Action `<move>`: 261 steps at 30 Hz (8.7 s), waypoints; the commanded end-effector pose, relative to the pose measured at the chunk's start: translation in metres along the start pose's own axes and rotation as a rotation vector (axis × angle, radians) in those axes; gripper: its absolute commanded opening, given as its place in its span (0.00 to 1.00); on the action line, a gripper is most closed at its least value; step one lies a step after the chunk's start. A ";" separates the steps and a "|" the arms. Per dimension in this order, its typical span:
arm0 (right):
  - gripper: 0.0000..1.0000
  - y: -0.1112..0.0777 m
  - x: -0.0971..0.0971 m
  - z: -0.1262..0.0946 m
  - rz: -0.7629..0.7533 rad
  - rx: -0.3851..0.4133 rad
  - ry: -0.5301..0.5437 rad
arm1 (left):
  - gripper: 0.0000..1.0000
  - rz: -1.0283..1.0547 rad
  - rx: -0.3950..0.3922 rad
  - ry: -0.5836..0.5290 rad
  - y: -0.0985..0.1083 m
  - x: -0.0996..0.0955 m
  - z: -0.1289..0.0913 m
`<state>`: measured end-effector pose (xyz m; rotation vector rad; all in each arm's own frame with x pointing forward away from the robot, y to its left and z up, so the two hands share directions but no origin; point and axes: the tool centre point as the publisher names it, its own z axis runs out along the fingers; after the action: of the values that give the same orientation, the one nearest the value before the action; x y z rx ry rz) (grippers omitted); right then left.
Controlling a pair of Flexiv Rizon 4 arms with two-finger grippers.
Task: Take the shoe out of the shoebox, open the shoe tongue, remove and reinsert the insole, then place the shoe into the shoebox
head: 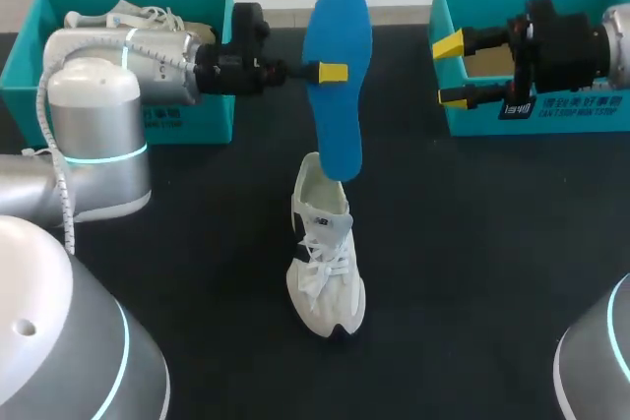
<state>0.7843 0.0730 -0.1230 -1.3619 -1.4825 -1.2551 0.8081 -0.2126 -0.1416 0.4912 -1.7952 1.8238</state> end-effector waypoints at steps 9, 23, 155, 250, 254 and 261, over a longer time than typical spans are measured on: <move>1.00 0.001 0.000 0.002 0.001 0.000 -0.002 | 0.00 0.775 0.088 -0.094 0.003 0.003 -0.006; 1.00 0.001 0.000 0.002 0.001 0.000 -0.002 | 0.00 1.541 -0.033 -0.051 0.011 -0.008 -0.009; 0.00 0.017 -0.022 0.070 -0.126 0.054 0.045 | 1.00 2.180 -0.263 -0.367 -0.002 -0.036 -0.031; 0.00 0.032 -0.011 0.082 -0.701 0.006 0.071 | 1.00 1.420 -0.435 -0.550 0.036 -0.034 -0.089; 0.00 0.032 -0.011 0.082 -0.701 0.006 0.071 | 1.00 1.420 -0.435 -0.550 0.036 -0.034 -0.089; 0.00 0.032 -0.025 0.105 -0.777 -0.038 0.110 | 1.00 1.217 -0.522 -0.518 0.058 -0.040 -0.112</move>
<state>0.8251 0.1531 -0.1569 -0.7218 -2.0103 -1.7645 0.8199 -0.1147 -0.2208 -0.5390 -3.2349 1.8978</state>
